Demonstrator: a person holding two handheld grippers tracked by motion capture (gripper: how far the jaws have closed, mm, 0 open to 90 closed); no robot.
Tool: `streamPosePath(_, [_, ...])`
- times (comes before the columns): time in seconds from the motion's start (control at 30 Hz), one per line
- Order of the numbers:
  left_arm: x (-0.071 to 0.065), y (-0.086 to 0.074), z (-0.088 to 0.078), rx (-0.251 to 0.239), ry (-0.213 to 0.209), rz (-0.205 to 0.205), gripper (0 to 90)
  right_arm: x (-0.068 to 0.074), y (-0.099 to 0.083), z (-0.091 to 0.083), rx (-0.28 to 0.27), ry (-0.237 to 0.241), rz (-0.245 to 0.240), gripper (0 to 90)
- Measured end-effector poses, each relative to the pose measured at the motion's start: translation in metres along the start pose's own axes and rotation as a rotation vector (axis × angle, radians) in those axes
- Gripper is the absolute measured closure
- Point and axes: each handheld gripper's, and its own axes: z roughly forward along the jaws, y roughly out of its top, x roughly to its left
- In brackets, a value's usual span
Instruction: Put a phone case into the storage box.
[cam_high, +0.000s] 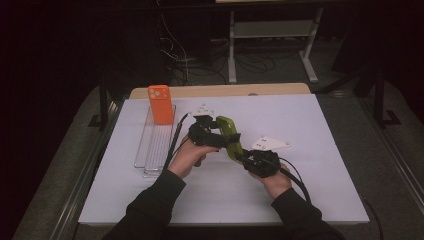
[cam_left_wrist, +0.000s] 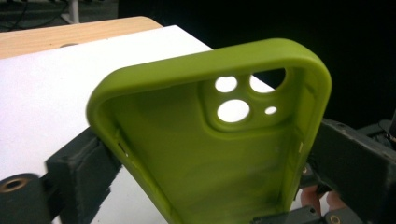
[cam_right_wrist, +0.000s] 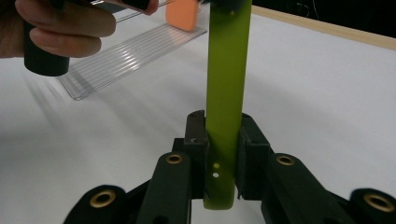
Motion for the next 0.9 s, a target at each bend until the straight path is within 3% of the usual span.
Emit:
streamPosePath(0.63, [0.000,0.002,-0.003,-0.009,-0.007,-0.002,14.0,0.003,-0.001,0.004,0.023,0.007,-0.020,74.3])
streamPosePath(0.67, [0.000,0.003,-0.004,-0.009,-0.004,0.014,14.3,0.003,-0.001,0.003,0.023,0.014,-0.020,70.8])
streamPosePath(0.7, [-0.001,0.003,-0.004,-0.010,0.006,0.020,14.4,0.003,-0.001,0.003,0.021,0.017,-0.018,61.9])
streamPosePath(0.77, [0.000,0.004,-0.006,-0.011,0.024,0.015,14.5,0.002,0.000,0.002,0.027,0.025,-0.022,49.7])
streamPosePath(0.9, [0.005,0.012,-0.013,0.018,0.057,0.043,14.6,-0.006,-0.002,-0.002,0.067,0.026,-0.008,35.9])
